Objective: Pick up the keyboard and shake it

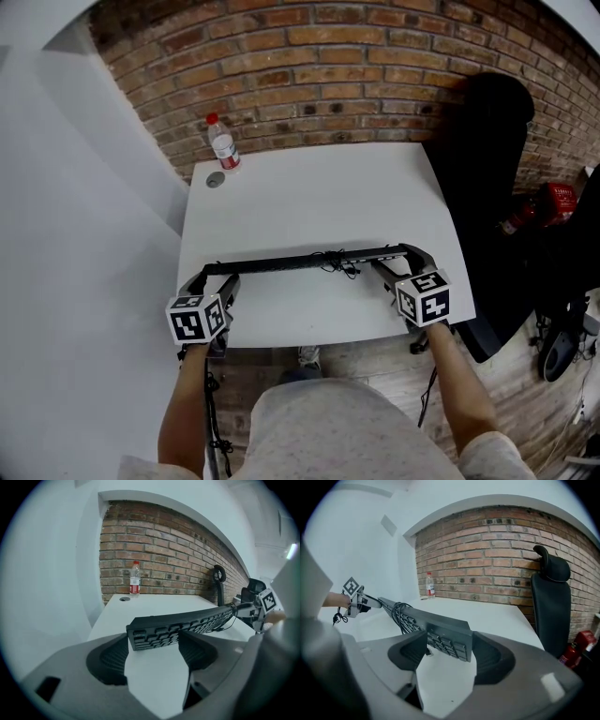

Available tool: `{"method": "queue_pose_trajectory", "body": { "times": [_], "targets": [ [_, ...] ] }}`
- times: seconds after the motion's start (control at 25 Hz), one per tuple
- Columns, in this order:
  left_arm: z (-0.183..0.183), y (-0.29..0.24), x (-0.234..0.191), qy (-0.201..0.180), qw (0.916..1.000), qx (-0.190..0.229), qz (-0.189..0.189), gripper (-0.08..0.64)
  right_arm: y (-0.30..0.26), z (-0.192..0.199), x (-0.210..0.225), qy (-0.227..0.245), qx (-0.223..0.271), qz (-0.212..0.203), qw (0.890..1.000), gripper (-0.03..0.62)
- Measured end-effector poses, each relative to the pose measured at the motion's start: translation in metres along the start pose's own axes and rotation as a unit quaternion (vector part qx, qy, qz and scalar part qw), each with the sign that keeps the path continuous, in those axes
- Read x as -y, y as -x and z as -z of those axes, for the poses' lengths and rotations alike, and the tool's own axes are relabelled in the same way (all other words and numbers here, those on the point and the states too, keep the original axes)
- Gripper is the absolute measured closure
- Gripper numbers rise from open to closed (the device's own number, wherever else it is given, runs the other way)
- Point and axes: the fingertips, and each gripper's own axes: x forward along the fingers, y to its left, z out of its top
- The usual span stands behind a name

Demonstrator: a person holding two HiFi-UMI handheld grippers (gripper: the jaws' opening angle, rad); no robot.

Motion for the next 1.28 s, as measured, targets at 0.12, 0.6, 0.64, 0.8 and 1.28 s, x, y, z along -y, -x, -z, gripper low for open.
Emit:
{"method": "queue_pose_trajectory", "body": {
  "times": [0.12, 0.6, 0.64, 0.8, 1.28],
  "targets": [
    [0.007, 0.005, 0.001, -0.003, 1.0000, -0.003, -0.005, 0.236, 0.004, 0.005, -0.002, 0.006, -0.005, 0.000, 1.000, 0.284],
    [0.032, 0.015, 0.006, -0.025, 0.9993, -0.027, -0.006, 0.242, 0.019, 0.023, -0.011, 0.034, -0.021, -0.013, 0.999, 0.291],
    [0.034, 0.016, 0.006, -0.028, 0.9991, -0.031, -0.006, 0.242, 0.020, 0.025, -0.011, 0.036, -0.023, -0.013, 0.999, 0.293],
    [0.043, 0.019, 0.008, -0.039, 0.9984, -0.042, -0.005, 0.242, 0.025, 0.032, -0.014, 0.046, -0.029, -0.014, 0.998, 0.296],
    [0.069, 0.024, 0.009, -0.074, 0.9949, -0.069, -0.006, 0.255, 0.034, 0.052, -0.023, 0.092, -0.039, -0.011, 0.995, 0.305]
  ]
}}
